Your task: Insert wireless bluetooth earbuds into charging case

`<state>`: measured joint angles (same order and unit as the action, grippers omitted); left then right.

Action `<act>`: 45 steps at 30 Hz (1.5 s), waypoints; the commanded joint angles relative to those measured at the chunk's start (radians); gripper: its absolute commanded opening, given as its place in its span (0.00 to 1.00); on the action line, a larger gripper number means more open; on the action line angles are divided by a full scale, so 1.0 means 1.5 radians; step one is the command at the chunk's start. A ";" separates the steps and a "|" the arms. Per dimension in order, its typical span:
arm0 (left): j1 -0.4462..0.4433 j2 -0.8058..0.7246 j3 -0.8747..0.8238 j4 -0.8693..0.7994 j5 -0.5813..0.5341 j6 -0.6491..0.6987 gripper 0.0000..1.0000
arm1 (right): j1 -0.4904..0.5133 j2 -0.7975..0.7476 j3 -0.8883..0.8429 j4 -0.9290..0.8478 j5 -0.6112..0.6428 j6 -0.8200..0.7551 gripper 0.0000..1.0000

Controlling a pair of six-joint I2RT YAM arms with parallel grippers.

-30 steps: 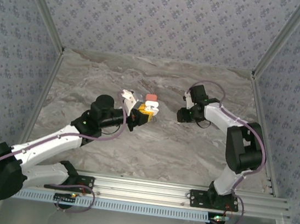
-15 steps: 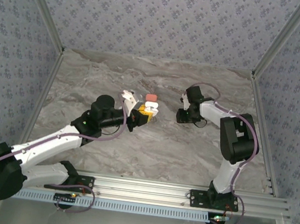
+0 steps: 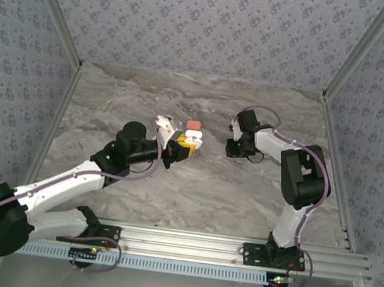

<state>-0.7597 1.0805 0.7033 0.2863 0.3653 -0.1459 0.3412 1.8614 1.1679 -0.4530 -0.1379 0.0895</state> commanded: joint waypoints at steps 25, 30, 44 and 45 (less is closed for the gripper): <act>0.001 0.053 0.042 0.150 0.122 -0.147 0.00 | 0.084 -0.630 -0.179 0.300 -0.194 -0.157 0.21; 0.000 0.073 0.055 0.176 0.164 -0.179 0.00 | 0.130 -0.630 -0.166 0.307 -0.209 -0.184 0.21; 0.001 0.075 0.065 0.190 0.186 -0.194 0.00 | 0.148 -0.622 -0.181 0.297 -0.249 -0.179 0.21; 0.001 0.075 0.065 0.192 0.186 -0.195 0.00 | 0.148 -0.623 -0.182 0.294 -0.252 -0.179 0.21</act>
<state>-0.7593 1.1877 0.7570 0.5213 0.6174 -0.4244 0.5556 0.9260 0.9035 -0.0250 -0.4812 -0.1741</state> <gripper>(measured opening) 0.217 0.213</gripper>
